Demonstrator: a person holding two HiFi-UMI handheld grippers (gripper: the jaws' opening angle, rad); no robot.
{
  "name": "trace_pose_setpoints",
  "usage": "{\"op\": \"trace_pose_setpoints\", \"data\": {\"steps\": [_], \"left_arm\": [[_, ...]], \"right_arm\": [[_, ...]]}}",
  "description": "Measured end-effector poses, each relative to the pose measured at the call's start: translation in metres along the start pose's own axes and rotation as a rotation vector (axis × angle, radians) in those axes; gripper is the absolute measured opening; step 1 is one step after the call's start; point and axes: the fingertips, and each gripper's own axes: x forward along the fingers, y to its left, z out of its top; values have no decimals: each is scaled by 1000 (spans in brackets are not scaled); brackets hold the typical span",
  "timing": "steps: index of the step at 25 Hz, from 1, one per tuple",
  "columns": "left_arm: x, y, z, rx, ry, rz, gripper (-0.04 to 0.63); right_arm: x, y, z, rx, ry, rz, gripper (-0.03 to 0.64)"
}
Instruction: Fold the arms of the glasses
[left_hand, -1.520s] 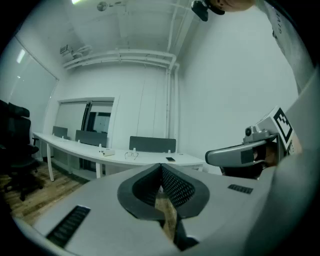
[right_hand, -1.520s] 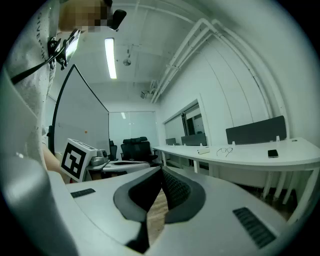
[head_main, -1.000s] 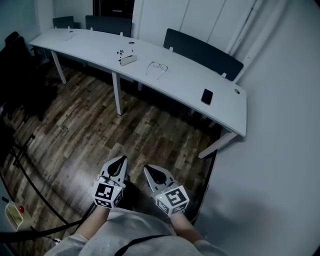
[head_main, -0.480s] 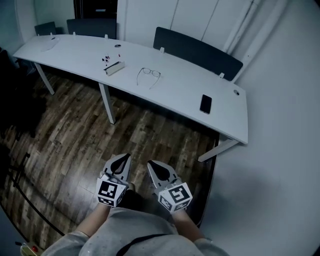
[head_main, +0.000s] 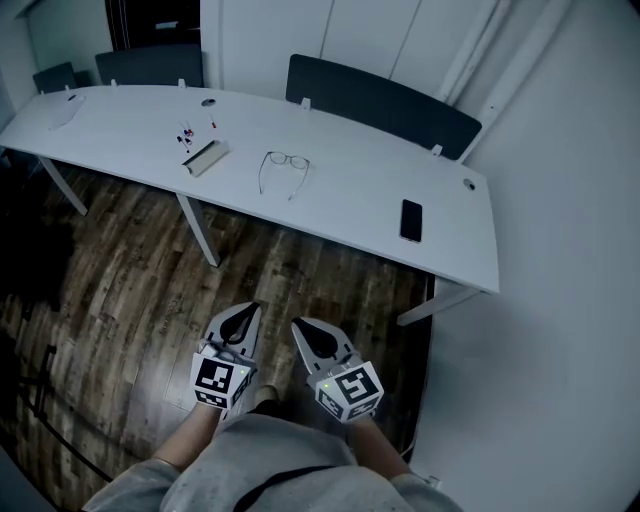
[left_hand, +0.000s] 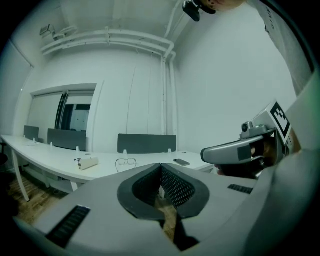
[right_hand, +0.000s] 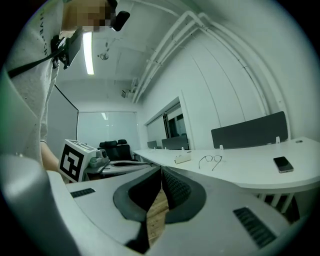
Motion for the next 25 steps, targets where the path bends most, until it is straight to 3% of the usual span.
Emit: {"op": "trace_pose_setpoints", "data": {"steps": [18, 25], "left_arm": [[54, 112, -15, -35, 7, 4, 15], [71, 143, -40, -57, 71, -8, 15]], "right_arm": [[109, -56, -6, -37, 57, -60, 20], [143, -85, -18, -38, 112, -63, 20]]}}
